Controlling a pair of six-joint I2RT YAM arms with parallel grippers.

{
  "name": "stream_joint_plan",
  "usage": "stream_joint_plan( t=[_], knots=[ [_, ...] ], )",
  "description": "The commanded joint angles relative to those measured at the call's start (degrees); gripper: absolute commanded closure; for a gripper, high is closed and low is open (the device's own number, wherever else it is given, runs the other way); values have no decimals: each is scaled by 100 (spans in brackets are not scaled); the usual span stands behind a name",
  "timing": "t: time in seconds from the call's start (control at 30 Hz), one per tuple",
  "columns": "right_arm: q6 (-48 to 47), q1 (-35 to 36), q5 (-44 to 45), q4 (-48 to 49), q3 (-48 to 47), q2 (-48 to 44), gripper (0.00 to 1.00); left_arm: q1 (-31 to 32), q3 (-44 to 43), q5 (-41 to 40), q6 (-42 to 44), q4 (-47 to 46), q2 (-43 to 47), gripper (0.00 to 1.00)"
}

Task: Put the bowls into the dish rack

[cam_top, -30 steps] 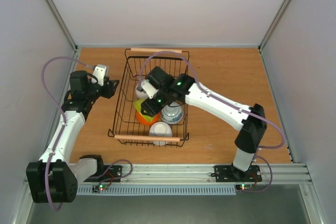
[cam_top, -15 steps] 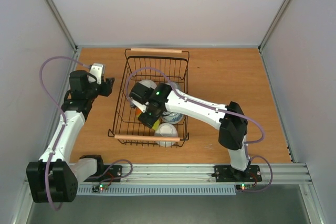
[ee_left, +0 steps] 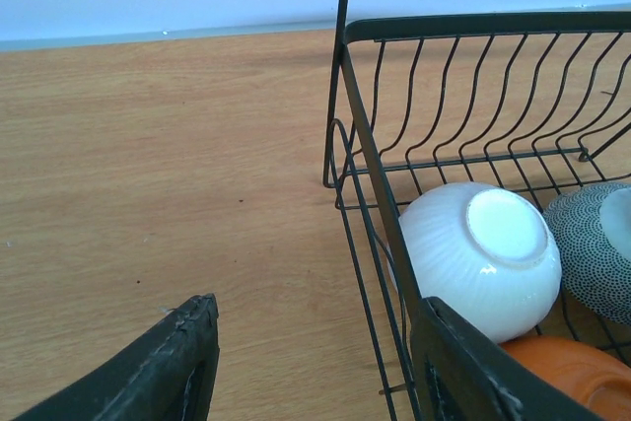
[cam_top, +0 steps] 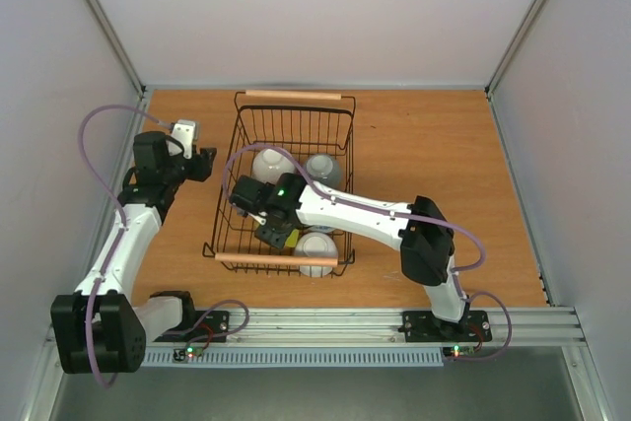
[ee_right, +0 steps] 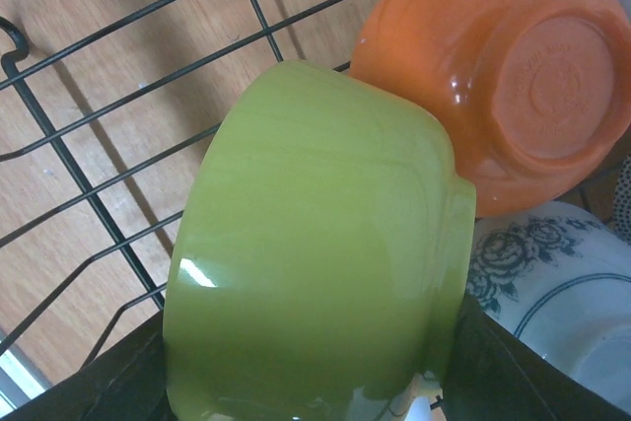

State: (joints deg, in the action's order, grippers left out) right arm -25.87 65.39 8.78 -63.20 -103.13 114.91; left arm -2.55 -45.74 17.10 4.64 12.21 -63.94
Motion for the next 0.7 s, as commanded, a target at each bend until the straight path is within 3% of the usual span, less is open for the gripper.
stream_joint_plan(
  t=[0.0,0.07,0.1,0.17,0.23,0.6,0.67],
  knots=[
    [-135,100,476,190,-202,150,99,-33,-79,-14,-18,-219,-9,45],
    [-137,122,477,140,-227,191,94,-35,-81,1,-17,-219,-22,45],
    [-136,130,461,114,-238,212,87,-35,-86,10,-16,-215,-26,45],
    [-154,161,433,96,-223,233,58,-35,-96,29,-20,-205,-37,45],
    [-153,199,462,122,-208,242,40,-35,-94,51,-18,-206,-46,45],
    [-141,364,431,226,-174,197,4,-32,-126,150,17,-172,-127,46],
    [-138,377,412,246,-164,168,1,-35,-126,153,18,-172,-135,46]
  ],
)
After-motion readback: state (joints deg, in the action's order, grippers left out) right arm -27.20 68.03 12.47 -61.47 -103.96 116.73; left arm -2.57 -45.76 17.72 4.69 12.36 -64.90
